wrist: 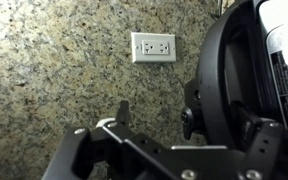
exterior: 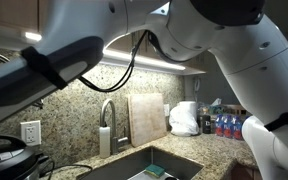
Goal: Remove the black lid from the rice cooker
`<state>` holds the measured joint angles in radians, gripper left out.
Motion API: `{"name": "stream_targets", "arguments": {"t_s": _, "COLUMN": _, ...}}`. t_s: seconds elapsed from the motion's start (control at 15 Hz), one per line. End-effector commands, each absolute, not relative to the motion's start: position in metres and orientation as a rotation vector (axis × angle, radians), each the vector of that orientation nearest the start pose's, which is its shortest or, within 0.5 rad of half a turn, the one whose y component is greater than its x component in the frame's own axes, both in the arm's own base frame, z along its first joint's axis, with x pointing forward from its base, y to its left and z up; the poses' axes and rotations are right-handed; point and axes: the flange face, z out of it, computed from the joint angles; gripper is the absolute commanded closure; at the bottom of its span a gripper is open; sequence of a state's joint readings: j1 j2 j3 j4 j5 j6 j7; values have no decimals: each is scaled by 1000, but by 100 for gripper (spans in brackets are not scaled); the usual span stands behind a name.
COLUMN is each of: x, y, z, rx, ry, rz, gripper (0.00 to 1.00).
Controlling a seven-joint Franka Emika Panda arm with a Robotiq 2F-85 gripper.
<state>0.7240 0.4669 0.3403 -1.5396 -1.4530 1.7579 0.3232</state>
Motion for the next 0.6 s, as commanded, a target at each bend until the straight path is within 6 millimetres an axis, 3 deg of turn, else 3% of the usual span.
{"name": "stream_targets", "arguments": {"t_s": 0.0, "x": 462, "y": 522, "z": 445, "rx": 1628, "ry": 1118, "rz": 711, "gripper": 0}}
{"name": "stream_targets", "arguments": {"t_s": 0.33, "x": 493, "y": 500, "z": 430, "rx": 1660, "ry": 1107, "rz": 645, "gripper": 0}}
{"name": "stream_targets", "arguments": {"t_s": 0.4, "x": 496, "y": 499, "z": 430, "rx": 1657, "ry": 1118, "rz": 636, "gripper": 9}}
{"name": "stream_targets", "arguments": {"t_s": 0.47, "x": 495, "y": 500, "z": 429, "rx": 1668, "ry": 1139, "rz": 629, "gripper": 26}}
{"name": "stream_targets", "arguments": {"t_s": 0.53, "x": 493, "y": 503, "z": 428, "rx": 1682, "ry": 1181, "rz": 613, "gripper": 32}}
